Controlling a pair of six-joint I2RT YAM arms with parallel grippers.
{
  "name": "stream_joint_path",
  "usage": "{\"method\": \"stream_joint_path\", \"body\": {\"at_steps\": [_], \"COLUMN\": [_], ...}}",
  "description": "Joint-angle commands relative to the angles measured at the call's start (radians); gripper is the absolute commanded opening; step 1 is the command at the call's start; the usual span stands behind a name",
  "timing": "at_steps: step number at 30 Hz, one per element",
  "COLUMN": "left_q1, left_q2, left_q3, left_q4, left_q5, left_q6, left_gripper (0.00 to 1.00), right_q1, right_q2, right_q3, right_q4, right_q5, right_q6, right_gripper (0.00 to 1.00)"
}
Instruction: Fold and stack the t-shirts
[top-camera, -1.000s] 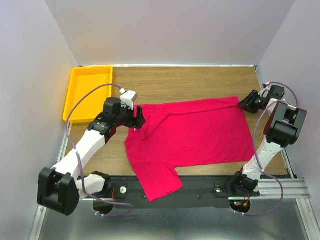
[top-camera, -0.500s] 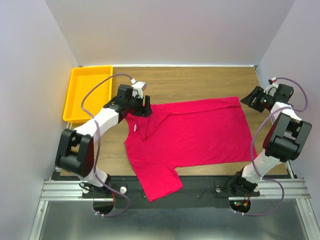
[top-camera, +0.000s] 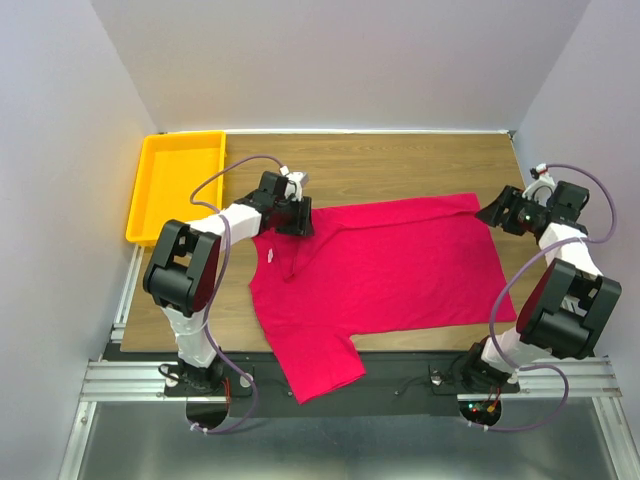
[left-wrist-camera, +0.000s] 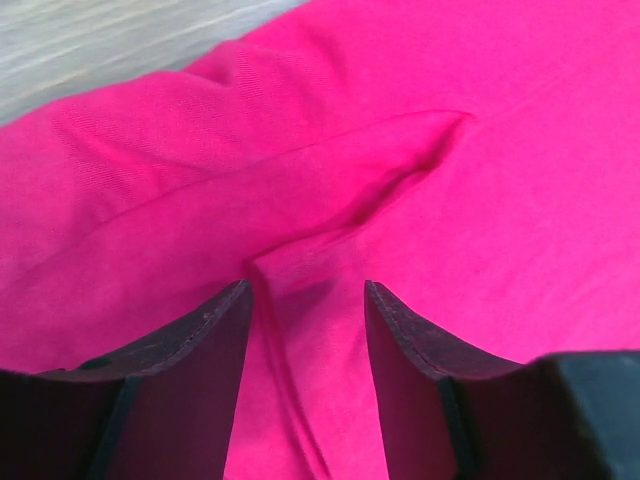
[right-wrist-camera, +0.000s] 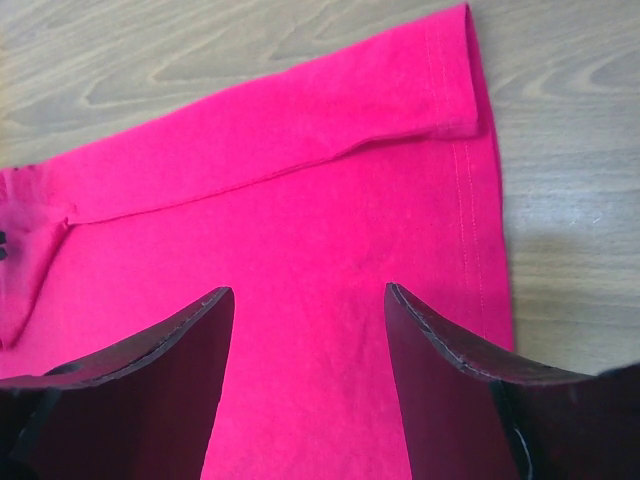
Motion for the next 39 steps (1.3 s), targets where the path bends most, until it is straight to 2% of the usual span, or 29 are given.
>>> {"method": "stream_joint_path", "body": {"at_steps": [1,6,10,11,14,15,22,25,26,28,31,39], "left_q1": [-0.016,-0.026,-0.026,-0.027,-0.029,-0.027,-0.030,-0.030,-0.030,-0.030,-0.032,-0.038], "left_q2": [0.007,0.020,0.020,0.018,0.003,-0.003,-0.066,-0.068,-0.057,-0.042,-0.016,0.041], "left_q3": [0.036,0.042,0.049,0.051,0.057,0.059,0.051,0.052,0.054,0.063,0.079,0.117], "left_q4": [0.022,0.016,0.005,0.002,-0.009,-0.013,-0.013,-0.029,-0.030,-0.040,-0.043,-0.066], "left_q5": [0.031,0.045,0.045,0.048,0.040,0.037,-0.010,-0.076,-0.079,-0.087,-0.092,-0.105], "left_q6": [-0.010,-0.010,-0.004,-0.001,0.008,0.010,0.007,0.004,0.002,-0.002,-0.005,0.008], "left_gripper": [0.55,0.43,0.27,0.15,0.01,0.00,0.00,0.21,0.31,0.39,0.43,0.43], "right_q1": [-0.006,-0.011,-0.015,-0.017,-0.020,-0.022,-0.029,-0.031,-0.031,-0.032,-0.035,-0.045], "right_q2": [-0.036,-0.046,-0.051,-0.053,-0.059,-0.062,-0.060,-0.059,-0.057,-0.056,-0.056,-0.057], "right_q3": [-0.007,-0.013,-0.015,-0.015,-0.017,-0.018,-0.023,-0.026,-0.027,-0.027,-0.030,-0.035], "right_q4": [-0.005,-0.003,-0.003,-0.003,-0.003,-0.003,-0.003,-0.003,-0.003,-0.003,-0.003,-0.001], "right_q5": [0.000,0.000,-0.006,-0.006,-0.011,-0.012,-0.024,-0.026,-0.027,-0.027,-0.029,-0.038], "right_q6": [-0.035,-0.037,-0.037,-0.037,-0.035,-0.035,-0.037,-0.037,-0.040,-0.040,-0.040,-0.043], "right_gripper": [0.68,0.68,0.68,0.68,0.68,0.68,0.68,0.68,0.68,0.68,0.68,0.69]}}
